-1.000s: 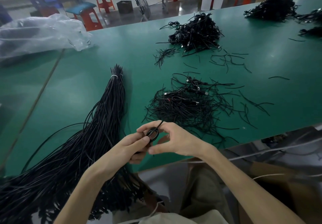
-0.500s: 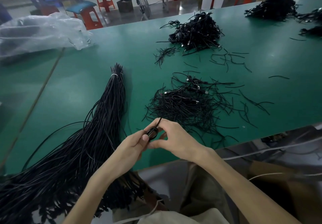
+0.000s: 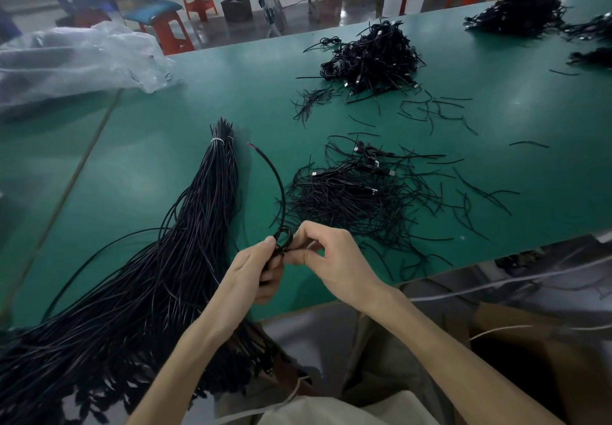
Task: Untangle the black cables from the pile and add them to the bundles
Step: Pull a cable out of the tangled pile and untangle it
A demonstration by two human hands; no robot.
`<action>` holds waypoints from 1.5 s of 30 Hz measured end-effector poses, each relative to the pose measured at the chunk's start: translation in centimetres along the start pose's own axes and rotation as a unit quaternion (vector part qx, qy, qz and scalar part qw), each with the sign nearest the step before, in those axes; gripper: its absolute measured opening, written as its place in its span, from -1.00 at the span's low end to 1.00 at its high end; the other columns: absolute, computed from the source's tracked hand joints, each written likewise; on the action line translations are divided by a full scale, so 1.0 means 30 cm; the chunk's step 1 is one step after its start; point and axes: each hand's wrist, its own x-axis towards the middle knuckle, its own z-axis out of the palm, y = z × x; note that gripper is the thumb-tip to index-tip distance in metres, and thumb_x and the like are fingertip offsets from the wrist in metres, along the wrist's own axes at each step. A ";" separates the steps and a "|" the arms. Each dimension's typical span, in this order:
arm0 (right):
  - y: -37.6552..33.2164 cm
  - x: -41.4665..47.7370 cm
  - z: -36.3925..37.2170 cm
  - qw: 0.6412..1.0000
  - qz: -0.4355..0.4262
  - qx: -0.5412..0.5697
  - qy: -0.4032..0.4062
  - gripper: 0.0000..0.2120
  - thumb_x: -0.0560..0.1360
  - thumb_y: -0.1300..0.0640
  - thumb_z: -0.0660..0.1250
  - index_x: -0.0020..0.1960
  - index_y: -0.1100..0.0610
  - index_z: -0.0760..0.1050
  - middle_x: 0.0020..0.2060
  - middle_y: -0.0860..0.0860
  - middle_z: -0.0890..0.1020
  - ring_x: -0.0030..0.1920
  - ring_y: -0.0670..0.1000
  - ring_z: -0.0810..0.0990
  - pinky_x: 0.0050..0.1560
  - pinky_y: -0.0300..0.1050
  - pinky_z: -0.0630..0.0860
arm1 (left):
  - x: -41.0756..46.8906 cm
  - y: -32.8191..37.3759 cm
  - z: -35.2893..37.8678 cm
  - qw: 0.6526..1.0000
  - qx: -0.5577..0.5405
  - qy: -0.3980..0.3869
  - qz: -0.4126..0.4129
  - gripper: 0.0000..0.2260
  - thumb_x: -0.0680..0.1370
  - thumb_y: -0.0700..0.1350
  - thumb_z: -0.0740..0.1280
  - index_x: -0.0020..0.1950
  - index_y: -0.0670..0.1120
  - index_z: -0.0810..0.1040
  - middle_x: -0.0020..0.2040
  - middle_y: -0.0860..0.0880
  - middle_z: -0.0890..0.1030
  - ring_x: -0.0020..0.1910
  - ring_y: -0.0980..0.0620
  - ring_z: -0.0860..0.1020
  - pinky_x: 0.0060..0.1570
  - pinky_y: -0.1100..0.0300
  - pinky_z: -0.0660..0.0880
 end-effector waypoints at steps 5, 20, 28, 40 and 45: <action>-0.013 -0.020 0.014 1.000 -0.005 0.011 0.018 -0.93 0.58 0.23 0.43 -0.08 0.19 0.58 -0.19 -0.11 0.67 -0.10 -0.05 0.64 0.00 -0.11 0.56 | 0.006 -0.016 0.000 0.996 -0.075 0.012 -0.042 -0.63 0.53 0.28 0.26 -0.32 0.05 0.39 -0.38 0.08 0.25 -0.51 0.12 0.16 -0.54 0.32 0.19; -0.043 -0.012 0.000 0.962 -0.148 -0.211 0.086 -0.89 0.61 0.28 0.35 -0.09 0.23 0.47 -0.18 -0.01 0.51 -0.17 -0.05 0.47 -0.12 -0.14 0.50 | -0.013 0.006 0.008 0.992 0.096 0.076 0.038 -0.59 0.65 0.10 0.20 -0.02 -0.18 0.69 -0.10 -0.18 0.60 -0.15 -0.15 0.61 -0.18 0.13 0.60; -0.060 -0.007 -0.014 0.969 -0.134 -0.199 0.061 -0.88 0.62 0.28 0.35 -0.09 0.24 0.47 -0.19 -0.02 0.49 -0.18 -0.11 0.40 -0.11 -0.26 0.39 | -0.042 0.020 -0.064 0.987 0.074 0.039 0.137 -0.69 0.64 -0.33 0.28 0.37 -0.14 0.47 -0.09 -0.19 0.65 -0.16 -0.16 0.67 -0.13 0.05 0.64; -0.058 -0.009 -0.005 0.996 -0.063 -0.061 0.032 -0.89 0.63 0.22 0.36 -0.07 0.16 0.50 -0.21 -0.14 0.52 -0.22 -0.11 0.50 -0.16 -0.35 0.40 | -0.025 0.001 -0.103 0.850 0.396 0.174 0.300 -0.07 0.50 0.04 0.42 0.69 0.14 -0.12 0.19 0.16 0.44 -0.03 0.08 0.56 -0.10 0.35 0.53; -0.063 -0.006 0.001 0.998 -0.047 -0.003 0.030 -0.90 0.61 0.25 0.38 -0.08 0.19 0.53 -0.24 -0.05 0.57 -0.25 -0.10 0.50 -0.17 -0.29 0.43 | -0.038 0.008 -0.095 0.773 0.512 0.168 0.334 -0.22 0.50 -0.02 0.44 0.67 0.11 0.16 0.29 -0.06 0.33 0.00 0.06 0.47 -0.24 0.08 0.64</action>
